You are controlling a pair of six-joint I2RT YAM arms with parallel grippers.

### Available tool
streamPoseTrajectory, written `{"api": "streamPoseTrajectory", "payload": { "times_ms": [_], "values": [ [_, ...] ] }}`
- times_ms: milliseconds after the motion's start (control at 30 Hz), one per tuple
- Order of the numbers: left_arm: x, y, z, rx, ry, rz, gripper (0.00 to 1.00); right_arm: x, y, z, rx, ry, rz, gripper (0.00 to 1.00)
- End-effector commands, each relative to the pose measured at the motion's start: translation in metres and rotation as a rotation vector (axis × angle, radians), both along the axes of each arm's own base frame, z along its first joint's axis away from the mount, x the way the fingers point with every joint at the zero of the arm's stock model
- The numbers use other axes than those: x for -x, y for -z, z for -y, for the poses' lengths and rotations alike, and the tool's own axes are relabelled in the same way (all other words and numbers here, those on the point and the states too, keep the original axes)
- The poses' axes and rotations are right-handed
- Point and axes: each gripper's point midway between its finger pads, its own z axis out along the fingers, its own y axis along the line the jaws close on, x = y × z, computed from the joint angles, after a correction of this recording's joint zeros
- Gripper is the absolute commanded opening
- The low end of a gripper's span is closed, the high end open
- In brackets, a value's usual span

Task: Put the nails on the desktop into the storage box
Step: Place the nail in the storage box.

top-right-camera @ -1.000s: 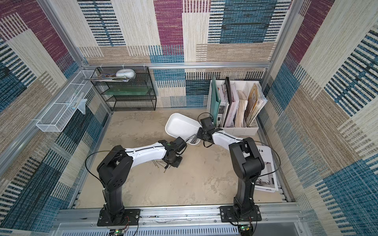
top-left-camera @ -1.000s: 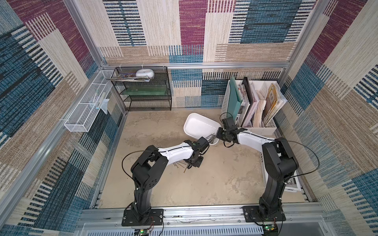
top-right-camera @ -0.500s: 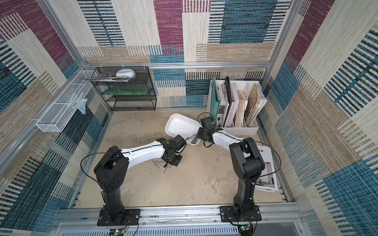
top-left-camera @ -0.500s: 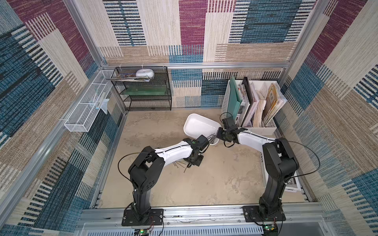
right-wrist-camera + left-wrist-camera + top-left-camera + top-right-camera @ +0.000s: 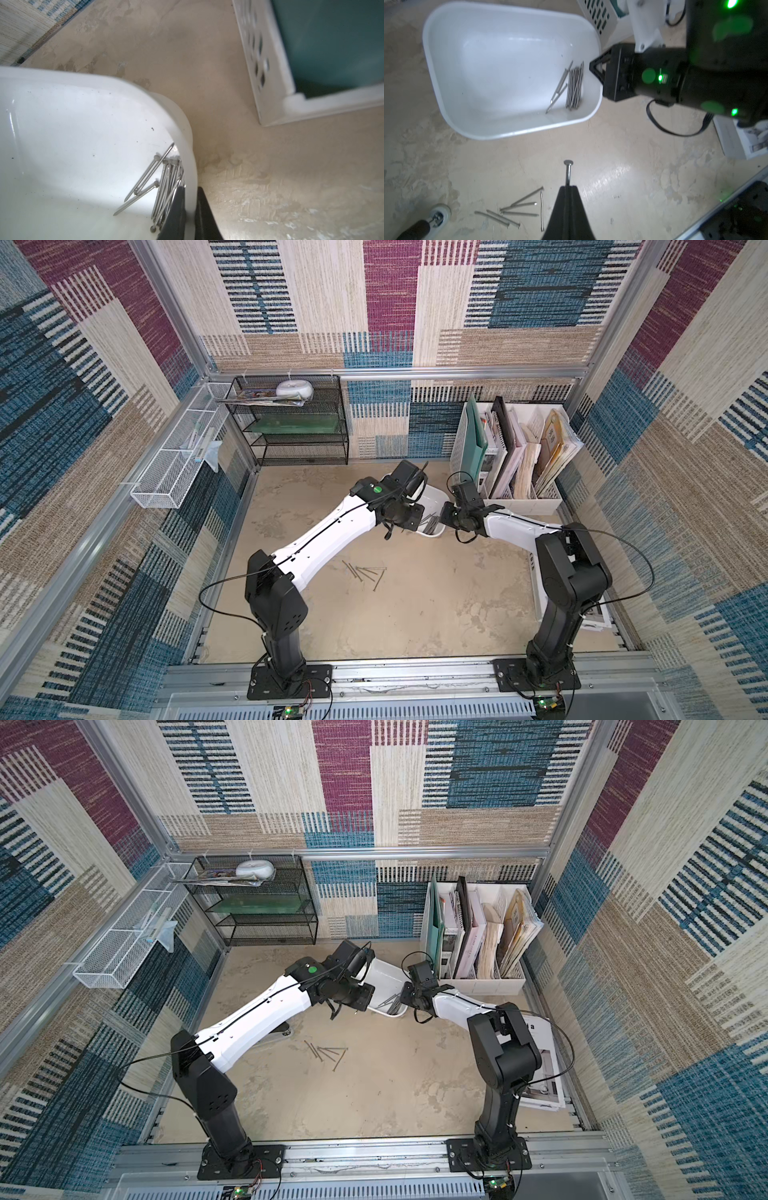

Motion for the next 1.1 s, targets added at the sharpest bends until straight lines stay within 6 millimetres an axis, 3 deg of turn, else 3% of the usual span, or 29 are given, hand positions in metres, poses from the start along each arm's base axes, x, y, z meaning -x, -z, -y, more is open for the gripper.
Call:
{"api": "streamPoseTrajectory", "payload": {
  "times_ms": [0,133,233,500,700,900,1067],
  "values": [
    [-0.021,0.008,0.009,-0.042,0.025,-0.018,0.00,0.001,0.004,-0.002,0.007,-0.024,0.006,0.00],
    [-0.059,0.030,0.020,-0.077,0.020,-0.015,0.00,0.001,0.003,-0.004,0.000,-0.033,0.008,0.00],
    [-0.074,0.045,0.027,-0.104,0.052,-0.004,0.00,0.001,0.002,-0.005,0.004,-0.042,0.007,0.00],
    [-0.078,0.114,0.017,-0.181,0.058,-0.100,0.00,0.000,-0.002,-0.008,-0.002,-0.053,0.014,0.00],
    [-0.083,0.142,0.013,-0.207,0.022,-0.102,0.00,0.001,0.000,-0.007,0.002,-0.053,0.012,0.00],
    [-0.098,0.135,0.007,-0.198,-0.034,-0.048,0.00,0.003,-0.001,-0.007,0.002,-0.063,0.015,0.00],
    [-0.107,0.117,0.008,-0.178,-0.063,0.002,0.00,0.004,0.002,-0.008,0.000,-0.067,0.009,0.00]
  ]
}}
